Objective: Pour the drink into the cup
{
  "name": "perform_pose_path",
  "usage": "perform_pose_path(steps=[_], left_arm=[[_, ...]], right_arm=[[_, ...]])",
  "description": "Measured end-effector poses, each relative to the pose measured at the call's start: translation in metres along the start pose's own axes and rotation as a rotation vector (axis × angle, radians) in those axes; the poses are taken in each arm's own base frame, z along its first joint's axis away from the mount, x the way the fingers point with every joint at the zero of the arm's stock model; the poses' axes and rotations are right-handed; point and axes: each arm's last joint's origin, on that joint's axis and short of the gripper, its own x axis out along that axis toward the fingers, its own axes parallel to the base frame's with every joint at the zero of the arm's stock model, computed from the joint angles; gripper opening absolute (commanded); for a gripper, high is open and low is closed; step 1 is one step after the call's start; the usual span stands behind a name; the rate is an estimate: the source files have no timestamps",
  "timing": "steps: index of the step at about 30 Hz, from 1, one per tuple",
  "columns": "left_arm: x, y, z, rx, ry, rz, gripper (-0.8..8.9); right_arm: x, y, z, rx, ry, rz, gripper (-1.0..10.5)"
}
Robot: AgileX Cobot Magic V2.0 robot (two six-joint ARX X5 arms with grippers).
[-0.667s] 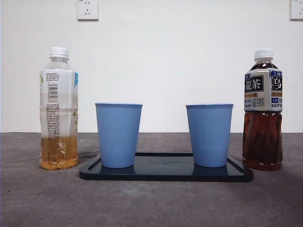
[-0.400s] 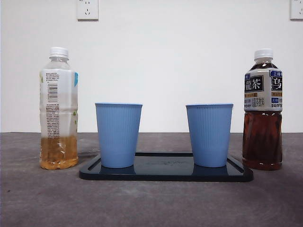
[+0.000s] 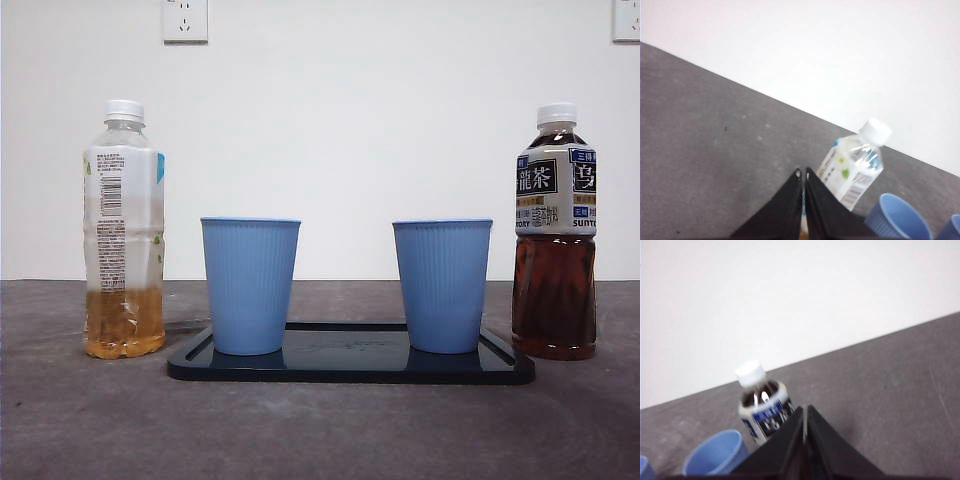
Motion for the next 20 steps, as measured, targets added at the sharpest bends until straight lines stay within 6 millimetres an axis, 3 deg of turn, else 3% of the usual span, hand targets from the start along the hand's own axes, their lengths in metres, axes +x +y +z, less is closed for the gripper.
perform_pose_path(steps=[6,11,20], left_arm=[[-0.006,-0.018,0.033,0.03,0.065,0.005,0.1],[-0.003,-0.032,0.053,0.092,0.21,-0.079,0.1],[0.009,-0.043,0.066,0.166,0.538,-0.209,0.1]], right_arm=[[-0.008,0.017,0.034,-0.024,0.044,0.009,0.1],[-0.007,0.028,0.054,-0.069,0.2,0.041,0.1],[0.0,0.039,0.073,-0.118,0.519,0.123,0.1]])
